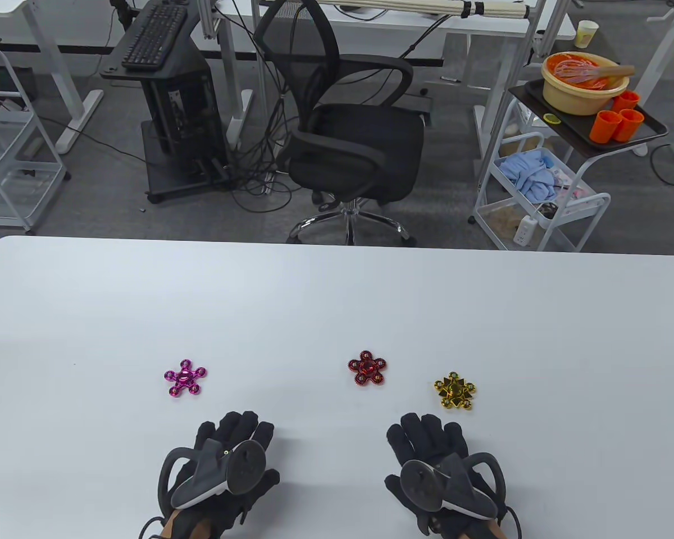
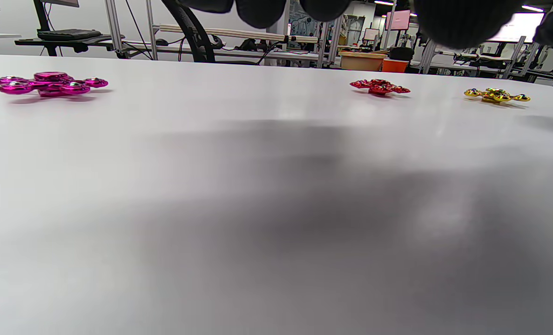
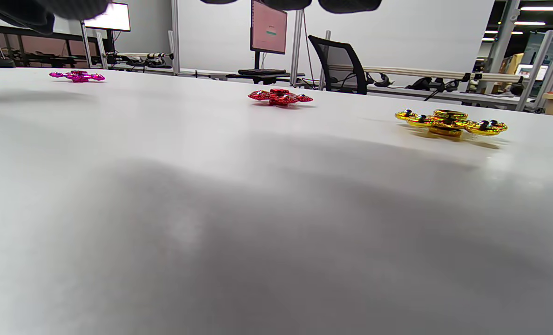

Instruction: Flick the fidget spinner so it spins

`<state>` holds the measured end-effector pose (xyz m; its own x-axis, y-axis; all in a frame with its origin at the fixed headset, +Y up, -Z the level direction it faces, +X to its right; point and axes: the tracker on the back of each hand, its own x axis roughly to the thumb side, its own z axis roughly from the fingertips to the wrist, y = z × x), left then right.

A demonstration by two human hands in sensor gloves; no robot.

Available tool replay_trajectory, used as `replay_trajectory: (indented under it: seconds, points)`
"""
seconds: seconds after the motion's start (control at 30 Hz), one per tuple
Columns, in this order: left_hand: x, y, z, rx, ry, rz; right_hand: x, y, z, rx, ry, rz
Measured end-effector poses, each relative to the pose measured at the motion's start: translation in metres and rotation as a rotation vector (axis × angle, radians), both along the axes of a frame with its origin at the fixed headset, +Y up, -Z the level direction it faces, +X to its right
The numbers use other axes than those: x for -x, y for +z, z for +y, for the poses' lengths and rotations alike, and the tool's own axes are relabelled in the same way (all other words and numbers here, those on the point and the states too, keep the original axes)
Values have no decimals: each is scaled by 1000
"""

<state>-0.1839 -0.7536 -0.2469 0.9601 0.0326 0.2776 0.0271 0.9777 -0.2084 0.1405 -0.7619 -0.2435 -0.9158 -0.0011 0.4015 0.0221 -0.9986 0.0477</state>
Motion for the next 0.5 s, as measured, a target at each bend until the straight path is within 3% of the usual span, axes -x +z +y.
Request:
replay_trajectory:
  seconds: [0.5]
  points:
    - [10,-3,5,-6,8,45,-1,2,1,-15,-4,4]
